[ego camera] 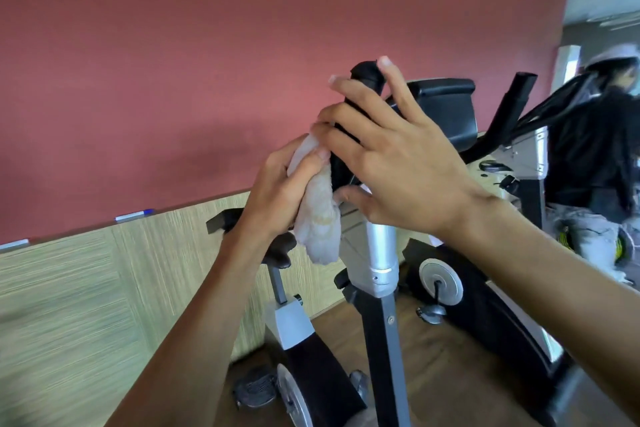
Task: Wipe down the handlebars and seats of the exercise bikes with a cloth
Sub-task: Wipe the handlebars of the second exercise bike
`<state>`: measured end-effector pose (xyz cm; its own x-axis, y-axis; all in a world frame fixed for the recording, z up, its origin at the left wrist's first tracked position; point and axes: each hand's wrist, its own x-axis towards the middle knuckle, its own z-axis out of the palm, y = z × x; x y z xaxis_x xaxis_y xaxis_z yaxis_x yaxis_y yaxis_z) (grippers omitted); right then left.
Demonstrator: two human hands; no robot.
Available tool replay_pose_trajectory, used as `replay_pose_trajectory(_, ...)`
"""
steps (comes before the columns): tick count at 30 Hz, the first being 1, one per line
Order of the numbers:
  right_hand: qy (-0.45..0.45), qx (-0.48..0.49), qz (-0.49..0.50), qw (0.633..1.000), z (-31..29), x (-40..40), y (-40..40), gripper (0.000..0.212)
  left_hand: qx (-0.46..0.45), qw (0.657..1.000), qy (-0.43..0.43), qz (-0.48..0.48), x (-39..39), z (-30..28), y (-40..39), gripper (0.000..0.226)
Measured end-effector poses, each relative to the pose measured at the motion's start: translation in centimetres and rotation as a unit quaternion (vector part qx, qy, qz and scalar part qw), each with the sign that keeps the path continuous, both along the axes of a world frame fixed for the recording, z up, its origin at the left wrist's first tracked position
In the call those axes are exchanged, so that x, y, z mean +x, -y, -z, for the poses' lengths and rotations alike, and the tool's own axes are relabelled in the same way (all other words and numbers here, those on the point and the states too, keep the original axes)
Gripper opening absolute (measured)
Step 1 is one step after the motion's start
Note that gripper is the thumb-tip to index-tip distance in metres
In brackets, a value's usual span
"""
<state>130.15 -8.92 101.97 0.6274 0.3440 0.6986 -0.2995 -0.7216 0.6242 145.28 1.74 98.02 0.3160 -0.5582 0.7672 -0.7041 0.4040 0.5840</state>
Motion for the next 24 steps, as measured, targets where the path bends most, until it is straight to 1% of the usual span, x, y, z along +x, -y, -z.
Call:
replay_pose_trajectory(2, 0.014, -0.006, -0.011, 1.000, 0.2, 0.1, 0.2, 0.062, -0.026, 1.000, 0.008, 0.006, 0.4, 0.6, 0.2, 0.037)
replay_pose_trajectory(6, 0.045, 0.006, -0.043, 0.998, 2.0, 0.5, 1.0, 0.061, -0.086, 0.996, 0.026, 0.009, 1.2, 1.7, 1.0, 0.027)
replay_pose_trajectory(8, 0.069, 0.028, -0.069, 0.995, 3.4, 0.9, 1.3, 0.061, -0.112, 0.993, 0.034, 0.011, 1.3, 2.0, 1.3, 0.022)
replay_pose_trajectory(11, 0.120, 0.086, -0.125, 0.981, 6.4, 2.2, 1.6, 0.061, -0.148, 0.987, 0.057, 0.008, 1.4, 2.5, 1.7, 0.019)
replay_pose_trajectory(14, 0.137, 0.109, -0.152, 0.973, 8.8, 3.6, 1.9, 0.067, -0.193, 0.979, 0.068, 0.013, 2.1, 3.1, 2.1, 0.027)
replay_pose_trajectory(17, 0.148, 0.095, -0.102, 0.979, 9.3, 3.4, 2.3, 0.084, -0.246, 0.965, 0.090, 0.000, 2.4, 3.4, 2.7, 0.035)
replay_pose_trajectory(18, 0.147, 0.088, -0.082, 0.982, 9.3, 3.1, 2.2, 0.086, -0.270, 0.957, 0.104, -0.021, 2.3, 3.7, 2.8, 0.038)
replay_pose_trajectory(20, 0.136, 0.076, -0.055, 0.986, 9.2, 2.4, 1.7, 0.084, -0.312, 0.933, 0.151, -0.100, 2.6, 4.8, 3.1, 0.040)
replay_pose_trajectory(22, 0.127, 0.081, -0.030, 0.988, 9.4, 1.6, 0.9, 0.083, -0.365, 0.888, 0.195, -0.201, 3.3, 6.3, 3.2, 0.035)
replay_pose_trajectory(23, 0.129, 0.092, -0.023, 0.987, 9.6, 1.3, 0.4, 0.082, -0.393, 0.863, 0.213, -0.237, 3.6, 6.8, 3.1, 0.043)
replay_pose_trajectory(24, 0.132, 0.108, -0.024, 0.985, 9.9, 1.1, -0.1, 0.081, -0.418, 0.840, 0.227, -0.263, 3.8, 7.0, 3.2, 0.056)
